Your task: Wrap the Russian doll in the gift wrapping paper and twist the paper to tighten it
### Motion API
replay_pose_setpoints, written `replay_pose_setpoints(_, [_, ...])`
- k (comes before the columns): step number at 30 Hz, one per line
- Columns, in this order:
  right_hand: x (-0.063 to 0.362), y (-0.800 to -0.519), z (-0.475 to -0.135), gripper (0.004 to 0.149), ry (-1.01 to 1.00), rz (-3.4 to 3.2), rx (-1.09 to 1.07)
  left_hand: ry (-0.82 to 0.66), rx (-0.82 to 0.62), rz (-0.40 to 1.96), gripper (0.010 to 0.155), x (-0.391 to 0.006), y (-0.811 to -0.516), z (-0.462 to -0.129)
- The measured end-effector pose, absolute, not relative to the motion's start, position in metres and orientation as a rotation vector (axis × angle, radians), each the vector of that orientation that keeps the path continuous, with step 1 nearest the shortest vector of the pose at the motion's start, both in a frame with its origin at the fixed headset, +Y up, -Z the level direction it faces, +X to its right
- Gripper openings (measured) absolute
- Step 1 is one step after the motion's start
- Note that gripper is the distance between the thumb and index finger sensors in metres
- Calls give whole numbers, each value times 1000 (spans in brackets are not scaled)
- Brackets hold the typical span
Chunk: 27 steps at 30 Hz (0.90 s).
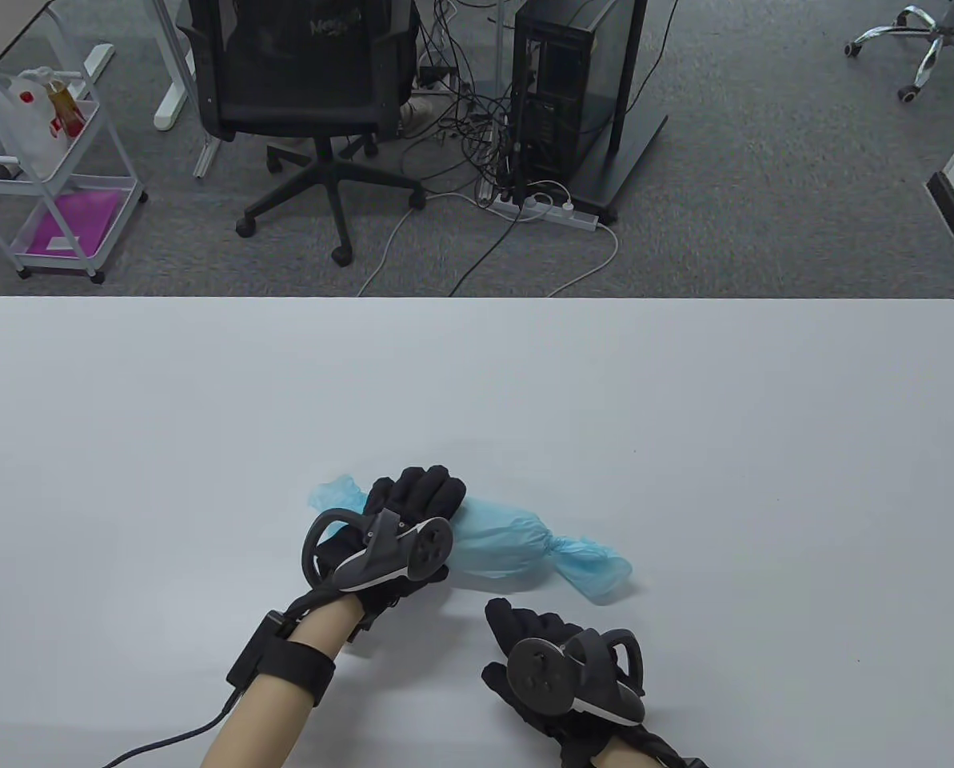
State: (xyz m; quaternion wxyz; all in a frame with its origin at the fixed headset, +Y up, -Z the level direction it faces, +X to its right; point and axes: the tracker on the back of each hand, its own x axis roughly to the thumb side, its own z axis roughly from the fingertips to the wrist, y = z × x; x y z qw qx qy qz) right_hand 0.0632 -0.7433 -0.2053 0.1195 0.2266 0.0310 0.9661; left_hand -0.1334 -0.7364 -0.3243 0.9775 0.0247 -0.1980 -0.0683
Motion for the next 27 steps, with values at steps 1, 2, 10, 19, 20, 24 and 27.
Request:
replay_pose_setpoints(1, [64,-744,-206,71,96,2824,655,-401,60,-132,106,-136,-732,-321])
replay_pose_setpoints(2, [64,-745,-207,71,105,2822,646,-404,79,-128,105,-141,-724,-315])
replay_pose_setpoints(10, [68,-746,-208,74,122,2828,623,-434,136,-63,93,-165,-692,-259])
replay_pose_setpoints(19, [67,-747,-208,74,131,2815,643,-535,-106,-59,90,-150,-744,-207])
replay_pose_setpoints(20, [67,-748,-208,74,133,2817,646,-532,-123,-71,90,-149,-750,-206])
replay_pose_setpoints(24, [67,-749,-208,74,148,2813,655,-526,-153,-80,92,-148,-759,-207])
replay_pose_setpoints(27, [66,-748,-208,74,147,2799,660,-517,-164,-85,92,-150,-761,-209])
